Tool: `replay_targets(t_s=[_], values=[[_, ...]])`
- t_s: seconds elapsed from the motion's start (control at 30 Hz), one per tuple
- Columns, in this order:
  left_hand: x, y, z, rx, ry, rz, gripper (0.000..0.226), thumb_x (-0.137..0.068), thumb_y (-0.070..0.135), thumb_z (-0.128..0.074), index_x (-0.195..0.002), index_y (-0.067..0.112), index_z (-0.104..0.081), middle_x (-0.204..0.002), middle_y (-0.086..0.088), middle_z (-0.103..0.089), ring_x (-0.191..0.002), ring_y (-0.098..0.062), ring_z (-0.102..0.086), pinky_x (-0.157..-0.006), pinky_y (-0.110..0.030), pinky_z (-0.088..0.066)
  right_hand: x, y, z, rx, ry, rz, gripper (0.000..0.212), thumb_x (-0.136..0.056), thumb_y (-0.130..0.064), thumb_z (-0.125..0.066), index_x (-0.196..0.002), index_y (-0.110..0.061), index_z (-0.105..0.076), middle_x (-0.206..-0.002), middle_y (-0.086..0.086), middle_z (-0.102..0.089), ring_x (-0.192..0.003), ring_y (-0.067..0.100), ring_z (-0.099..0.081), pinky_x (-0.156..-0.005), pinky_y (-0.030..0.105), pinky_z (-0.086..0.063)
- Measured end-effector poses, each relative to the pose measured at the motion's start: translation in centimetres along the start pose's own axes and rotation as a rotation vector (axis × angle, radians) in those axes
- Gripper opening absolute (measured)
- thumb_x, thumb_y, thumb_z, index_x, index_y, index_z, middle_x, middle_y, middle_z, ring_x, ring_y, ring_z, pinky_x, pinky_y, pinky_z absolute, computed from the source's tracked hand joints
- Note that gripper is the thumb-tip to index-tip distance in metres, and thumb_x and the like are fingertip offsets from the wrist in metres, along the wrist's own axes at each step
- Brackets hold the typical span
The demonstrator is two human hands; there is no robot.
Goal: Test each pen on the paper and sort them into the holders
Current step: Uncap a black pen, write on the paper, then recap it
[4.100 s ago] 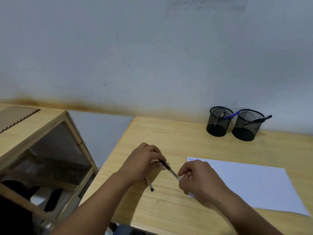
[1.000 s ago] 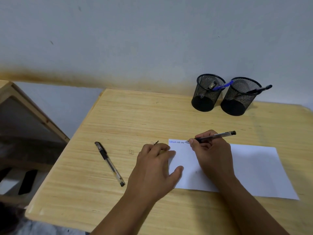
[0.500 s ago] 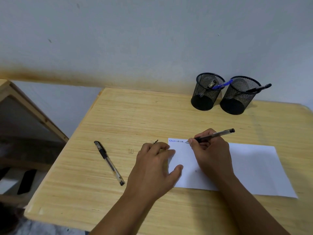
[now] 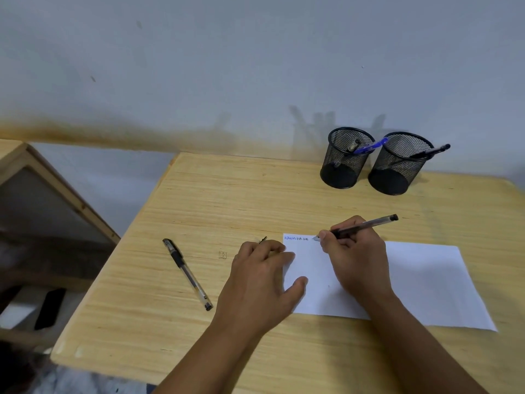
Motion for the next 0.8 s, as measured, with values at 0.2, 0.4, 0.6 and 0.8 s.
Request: replay_targets(t_s=[0.2, 0.4, 0.6, 0.8], values=[[0.2, -0.1, 0.1, 0.028, -0.009, 0.016, 0.043, -0.079, 0.056, -0.061, -0.112, 0.030, -0.069, -0.122, 0.020, -0.056, -0.114, -0.007, -0.036, -0.093, -0.022, -0.038, -0.2, 0.4, 0.5, -0.243, -0.059, -0.136, 0.008, -0.088, -0.017, -0.073, -0.087, -0.012, -0.066, -0.073, 0.004, -0.075, -0.073, 0.017, -0.073, -0.078, 0.041, -0.062], [0.1, -0.4, 1.2, 0.185, 0.042, 0.084, 0.022, -0.083, 0.046, -0.065, -0.094, 0.028, -0.070, -0.097, 0.022, -0.059, -0.096, -0.003, -0.054, -0.083, -0.020, -0.044, -0.5, -0.4, 1.8, -0.530, -0.106, -0.220, 0.005, -0.091, -0.011, -0.069, -0.091, -0.006, -0.070, -0.077, 0.016, -0.071, -0.072, 0.021, -0.066, -0.084, 0.045, -0.057], [-0.3, -2.2, 3.1, 0.227, 0.143, 0.289, 0.030, -0.084, 0.031, -0.058, -0.112, 0.032, -0.066, -0.099, 0.023, -0.055, -0.093, 0.006, -0.056, -0.081, -0.019, -0.049, 1.0, -0.4, 3.0, -0.597, -0.105, -0.225, 0.004, -0.089, -0.016, -0.071, -0.088, -0.012, -0.071, -0.077, 0.011, -0.074, -0.076, 0.021, -0.070, -0.084, 0.042, -0.057], [-1.3, -3.5, 3.8, 0.038, -0.028, 0.347, 0.013, -0.080, 0.020, -0.052, -0.070, 0.022, -0.061, -0.084, 0.007, -0.052, -0.080, -0.017, -0.055, -0.065, -0.025, -0.041, 2.8, 0.4, 4.0, -0.613, -0.065, -0.245, 0.006, -0.088, -0.013, -0.072, -0.089, -0.008, -0.068, -0.078, 0.011, -0.074, -0.075, 0.021, -0.072, -0.085, 0.041, -0.059]])
Point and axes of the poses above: each hand's wrist, its own x-axis away from the middle knuckle, its own z-axis out of the back of the hand, y = z × x, the point moved 7 cm from there along -x, towards the middle knuckle
